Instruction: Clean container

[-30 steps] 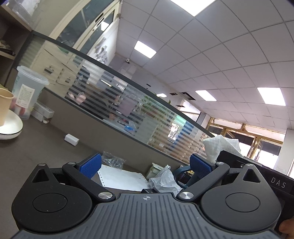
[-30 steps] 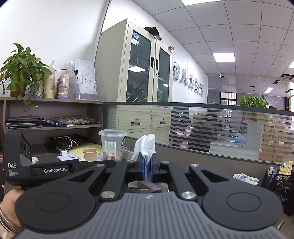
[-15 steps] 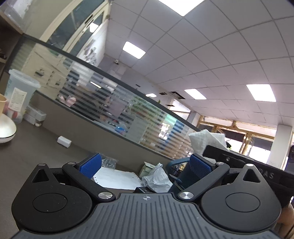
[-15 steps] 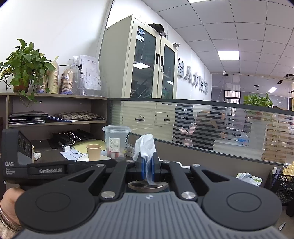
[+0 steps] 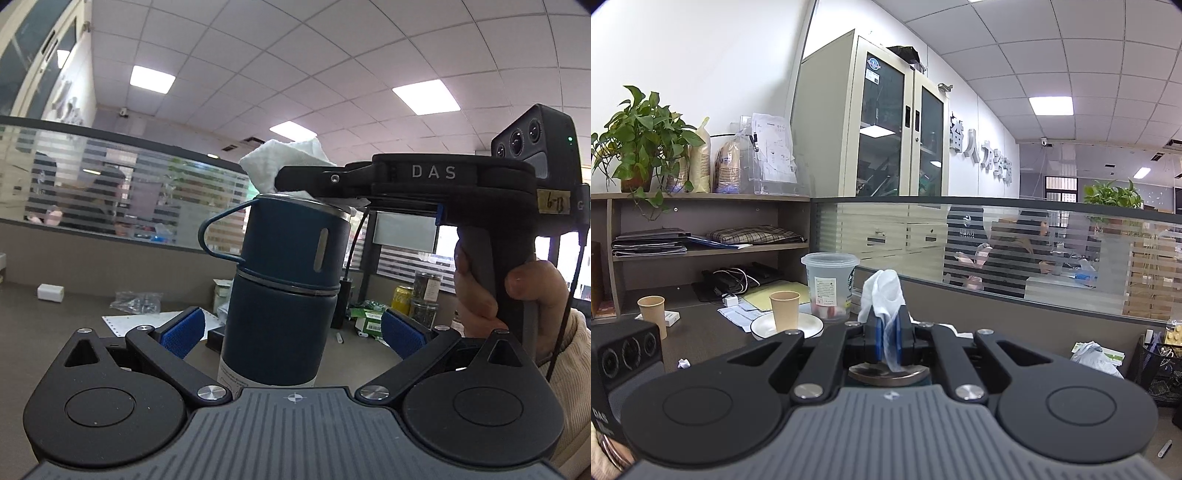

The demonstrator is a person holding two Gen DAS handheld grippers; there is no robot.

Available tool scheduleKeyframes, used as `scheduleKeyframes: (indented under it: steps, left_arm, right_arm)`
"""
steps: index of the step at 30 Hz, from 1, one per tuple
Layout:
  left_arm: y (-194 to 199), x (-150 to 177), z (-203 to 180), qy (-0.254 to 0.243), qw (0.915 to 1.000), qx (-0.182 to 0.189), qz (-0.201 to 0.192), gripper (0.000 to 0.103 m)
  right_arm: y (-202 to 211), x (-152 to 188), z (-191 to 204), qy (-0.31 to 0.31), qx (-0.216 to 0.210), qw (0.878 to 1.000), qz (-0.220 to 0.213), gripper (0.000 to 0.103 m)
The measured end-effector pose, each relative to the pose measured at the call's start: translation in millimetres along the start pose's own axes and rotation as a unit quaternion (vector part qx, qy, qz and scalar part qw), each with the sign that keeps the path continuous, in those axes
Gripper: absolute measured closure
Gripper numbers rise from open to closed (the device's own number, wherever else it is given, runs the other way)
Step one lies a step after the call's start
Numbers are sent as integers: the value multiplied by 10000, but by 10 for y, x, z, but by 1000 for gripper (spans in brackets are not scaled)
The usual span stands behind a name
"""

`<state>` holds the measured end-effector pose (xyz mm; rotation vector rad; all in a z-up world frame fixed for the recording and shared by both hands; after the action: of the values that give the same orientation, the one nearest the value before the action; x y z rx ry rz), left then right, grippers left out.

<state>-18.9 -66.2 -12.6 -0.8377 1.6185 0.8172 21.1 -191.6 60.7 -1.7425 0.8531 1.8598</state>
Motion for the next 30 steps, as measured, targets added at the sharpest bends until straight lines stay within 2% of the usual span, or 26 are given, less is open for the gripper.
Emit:
scheduleKeyframes:
  steps: [8,16,20,30]
  left_arm:
    - [-96,47,-16,94,9998,-147,-36,26]
    - [-92,63,17,81,9999,-125,-70,27]
    - [-74,52,20,59,9999,-128,-72,27]
    - [-73,65,12,-8,9999,-153,-74,27]
  right_arm:
    - [-18,-22,-60,-33,116,9999,-7,95]
    - [-68,-5,-17,14,63,10000,69,95]
    - [-73,-6,9,32,31,10000,86,91]
    - [-51,-11,32,74,-82,9999,109,90]
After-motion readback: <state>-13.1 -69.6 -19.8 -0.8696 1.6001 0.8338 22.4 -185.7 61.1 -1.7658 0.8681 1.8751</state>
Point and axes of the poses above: each gripper's, at about its wrist camera, not at the fingertips, and y roughly against the way its jaws point, z to its left, x to its underside, the point moved 5 cm from there along -y, roughly the way its jaws point, and after that the axes turned 13 degrees about -x, right-handed, at the moved point
